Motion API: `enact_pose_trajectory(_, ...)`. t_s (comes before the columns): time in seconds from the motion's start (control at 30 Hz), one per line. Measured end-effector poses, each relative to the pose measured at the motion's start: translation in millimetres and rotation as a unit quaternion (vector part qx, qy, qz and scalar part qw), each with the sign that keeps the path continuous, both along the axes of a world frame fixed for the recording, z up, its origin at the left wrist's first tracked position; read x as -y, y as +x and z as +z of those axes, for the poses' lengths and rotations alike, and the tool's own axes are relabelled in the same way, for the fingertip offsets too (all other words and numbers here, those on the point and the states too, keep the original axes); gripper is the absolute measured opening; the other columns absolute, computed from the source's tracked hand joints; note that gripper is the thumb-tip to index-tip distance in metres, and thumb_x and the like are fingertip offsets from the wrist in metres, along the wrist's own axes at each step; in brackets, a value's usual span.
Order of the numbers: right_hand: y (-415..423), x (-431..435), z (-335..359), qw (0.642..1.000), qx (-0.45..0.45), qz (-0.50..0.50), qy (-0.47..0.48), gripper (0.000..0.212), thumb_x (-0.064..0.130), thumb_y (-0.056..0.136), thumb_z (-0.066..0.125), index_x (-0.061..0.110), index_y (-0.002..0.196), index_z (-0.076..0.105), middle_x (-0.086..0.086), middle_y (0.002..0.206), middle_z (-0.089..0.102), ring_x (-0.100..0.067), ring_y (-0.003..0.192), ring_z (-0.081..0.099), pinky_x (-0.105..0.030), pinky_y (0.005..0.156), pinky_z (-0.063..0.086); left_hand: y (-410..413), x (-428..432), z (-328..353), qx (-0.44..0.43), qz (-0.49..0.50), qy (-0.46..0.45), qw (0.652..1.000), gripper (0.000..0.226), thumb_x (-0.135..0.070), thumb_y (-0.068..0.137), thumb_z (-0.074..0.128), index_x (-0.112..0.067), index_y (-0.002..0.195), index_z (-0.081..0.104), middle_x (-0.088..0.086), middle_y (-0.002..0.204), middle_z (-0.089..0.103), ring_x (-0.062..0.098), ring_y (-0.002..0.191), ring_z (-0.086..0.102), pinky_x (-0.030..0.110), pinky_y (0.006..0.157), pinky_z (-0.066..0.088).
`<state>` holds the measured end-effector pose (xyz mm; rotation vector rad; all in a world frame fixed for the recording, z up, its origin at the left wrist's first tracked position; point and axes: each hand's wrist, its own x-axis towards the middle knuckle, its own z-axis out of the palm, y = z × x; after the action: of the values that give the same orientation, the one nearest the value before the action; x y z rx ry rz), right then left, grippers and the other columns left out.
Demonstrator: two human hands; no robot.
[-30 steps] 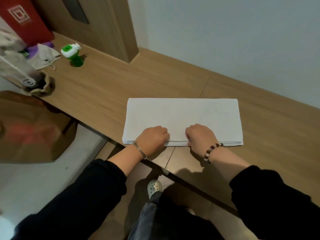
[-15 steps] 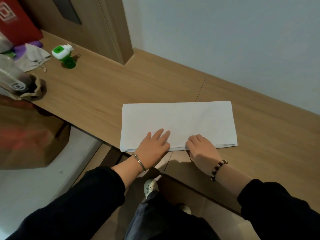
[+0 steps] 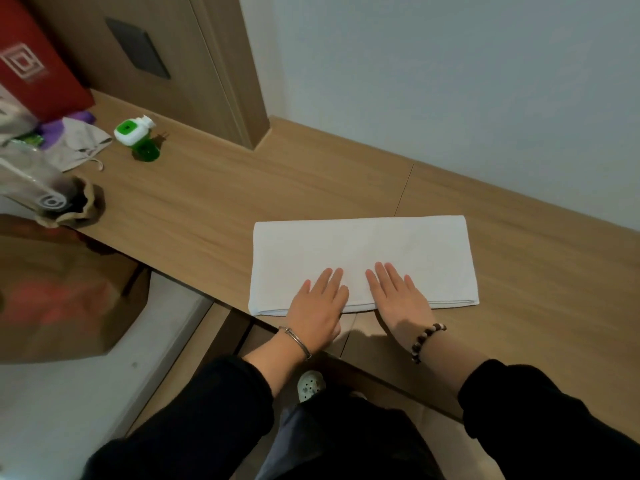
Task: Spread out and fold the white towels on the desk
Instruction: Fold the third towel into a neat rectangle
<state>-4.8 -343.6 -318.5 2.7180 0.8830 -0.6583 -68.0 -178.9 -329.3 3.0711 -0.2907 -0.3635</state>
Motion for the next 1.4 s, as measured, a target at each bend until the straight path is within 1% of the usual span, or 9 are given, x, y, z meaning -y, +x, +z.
enact_pose_trajectory(0.1,-1,6,2,0.999,0.018,0.028,0.019,0.078,0.007,0.096,0.046,0.010,0.149,-0.012,-0.014,0.157,-0.016,-0.029,0.145,-0.012,-0.043,0.117,0.004,3,14,-2,0.013,0.046,0.031,0.998,0.082,-0.022,0.087,0.056,-0.017,0.148,0.001,0.011,0.156,0.009,0.031,0.138,0.020,0.043,0.103,0.035)
enact_pose_trajectory(0.17,0,11,2,0.998,0.034,0.049,0.029,0.077,0.008,0.096,0.046,0.009,0.149,-0.010,-0.015,0.158,-0.012,-0.030,0.146,-0.007,-0.044,0.117,0.009,6,17,-2,0.018,0.066,0.045,0.997,0.090,-0.015,0.085,0.059,-0.017,0.148,-0.005,0.010,0.156,0.006,0.031,0.134,0.024,0.041,0.100,0.038)
enact_pose_trajectory(0.5,8,23,-1,0.997,0.058,0.045,0.024,0.088,0.005,0.090,0.055,0.015,0.150,-0.008,-0.010,0.159,-0.010,-0.030,0.146,-0.003,-0.041,0.117,0.011,4,-12,9,-0.034,0.094,0.083,0.991,0.070,-0.011,0.095,0.046,-0.016,0.150,0.005,0.011,0.158,0.006,0.033,0.144,0.009,0.046,0.113,0.023)
enact_pose_trajectory(0.57,14,22,7,0.996,0.061,0.051,0.030,0.076,0.006,0.092,0.051,0.011,0.151,0.003,-0.011,0.159,0.003,-0.030,0.145,0.009,-0.038,0.115,0.020,-6,-27,12,-0.037,0.113,0.093,0.989,0.067,-0.009,0.095,0.045,-0.015,0.150,0.007,0.013,0.157,0.008,0.034,0.143,0.012,0.045,0.113,0.024)
enact_pose_trajectory(0.63,18,9,18,0.993,0.081,0.070,0.042,0.058,0.009,0.093,0.049,0.007,0.145,0.023,-0.013,0.148,0.029,-0.029,0.133,0.034,-0.035,0.104,0.036,-18,-44,18,-0.036,0.135,0.099,0.985,0.068,-0.007,0.094,0.048,-0.015,0.150,0.009,0.013,0.157,0.011,0.034,0.142,0.016,0.042,0.111,0.027)
enact_pose_trajectory(0.73,12,-27,38,0.989,0.102,0.091,0.059,0.036,0.010,0.093,0.048,0.009,0.128,0.042,-0.007,0.120,0.049,-0.022,0.104,0.050,-0.031,0.084,0.045,-37,-74,33,-0.038,0.175,0.079,0.981,0.067,-0.006,0.090,0.051,-0.015,0.147,0.018,0.012,0.152,0.022,0.030,0.136,0.029,0.039,0.104,0.038)
enact_pose_trajectory(0.9,-6,-100,66,0.981,0.127,0.128,0.069,0.029,0.009,0.090,0.047,0.011,0.119,0.047,-0.007,0.113,0.055,-0.025,0.101,0.055,-0.034,0.081,0.048,-69,-148,67,-0.024,0.215,0.077,0.973,0.050,-0.014,0.086,0.054,-0.017,0.133,0.037,0.005,0.125,0.049,0.025,0.111,0.053,0.038,0.082,0.050)
enact_pose_trajectory(1.2,-74,-291,94,0.964,0.167,0.193,0.079,0.022,0.015,0.086,0.050,0.014,0.108,0.050,-0.005,0.105,0.061,-0.026,0.091,0.063,-0.033,0.063,0.038,-195,-334,94,0.022,0.240,0.098,0.966,0.029,-0.028,0.088,0.050,-0.020,0.114,0.041,0.003,0.102,0.058,0.027,0.083,0.061,0.034,0.058,0.035)
enact_pose_trajectory(1.4,-149,-418,89,0.942,0.158,0.278,0.104,0.016,0.016,0.090,0.048,0.015,0.107,0.049,-0.006,0.103,0.061,-0.026,0.090,0.062,-0.033,0.063,0.037,-306,-442,79,0.036,0.283,0.106,0.953,0.029,-0.036,0.095,0.040,-0.016,0.115,0.042,0.005,0.099,0.062,0.030,0.082,0.063,0.032,0.058,0.034)
